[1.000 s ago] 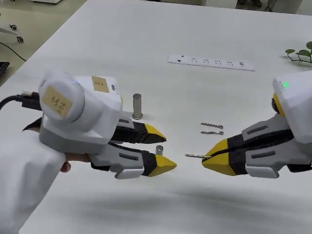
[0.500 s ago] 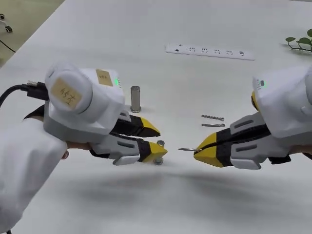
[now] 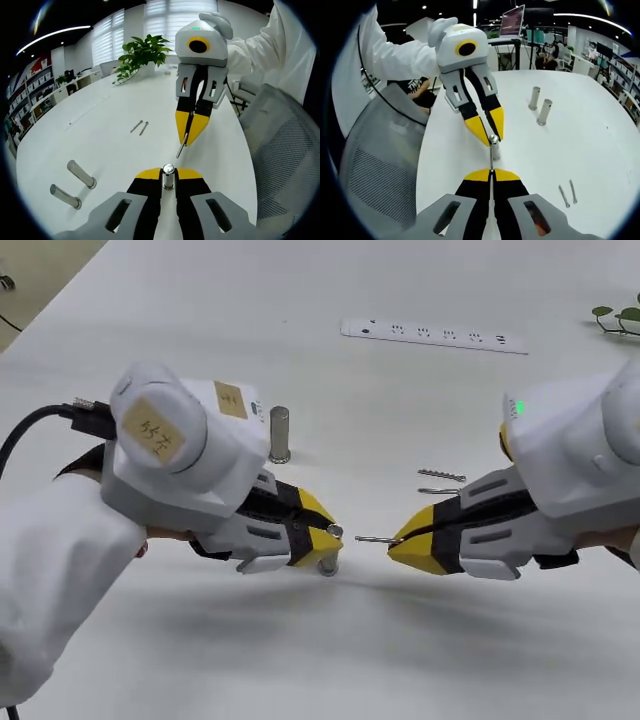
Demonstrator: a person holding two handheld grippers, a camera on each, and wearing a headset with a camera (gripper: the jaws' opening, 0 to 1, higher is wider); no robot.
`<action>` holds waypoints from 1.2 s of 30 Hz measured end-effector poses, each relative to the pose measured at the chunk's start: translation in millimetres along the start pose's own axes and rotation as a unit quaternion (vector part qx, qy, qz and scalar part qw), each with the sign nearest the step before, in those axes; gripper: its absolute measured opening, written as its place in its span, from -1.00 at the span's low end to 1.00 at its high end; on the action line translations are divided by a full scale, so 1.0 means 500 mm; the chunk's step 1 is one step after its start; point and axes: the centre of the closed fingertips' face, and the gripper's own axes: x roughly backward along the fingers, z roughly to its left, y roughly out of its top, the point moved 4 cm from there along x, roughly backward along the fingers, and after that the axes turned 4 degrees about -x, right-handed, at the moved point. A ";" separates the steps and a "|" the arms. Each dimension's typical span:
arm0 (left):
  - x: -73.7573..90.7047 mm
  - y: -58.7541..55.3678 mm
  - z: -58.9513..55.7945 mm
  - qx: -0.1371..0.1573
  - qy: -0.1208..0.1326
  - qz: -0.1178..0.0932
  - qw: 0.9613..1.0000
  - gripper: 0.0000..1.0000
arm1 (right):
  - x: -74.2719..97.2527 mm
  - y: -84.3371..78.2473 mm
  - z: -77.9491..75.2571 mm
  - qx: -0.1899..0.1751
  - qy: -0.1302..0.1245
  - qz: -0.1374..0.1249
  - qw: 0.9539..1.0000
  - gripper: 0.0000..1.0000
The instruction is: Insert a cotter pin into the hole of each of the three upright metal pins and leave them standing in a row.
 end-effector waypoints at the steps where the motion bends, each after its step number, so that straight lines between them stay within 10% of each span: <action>1: 0.000 0.000 0.000 -0.003 -0.002 -0.001 1.000 -0.88 | -0.001 0.001 -0.001 0.001 0.000 0.000 1.000 -1.00; 36: -0.001 0.003 -0.005 -0.014 -0.012 0.000 1.000 -0.89 | -0.049 0.014 -0.011 0.028 0.020 0.013 0.999 -1.00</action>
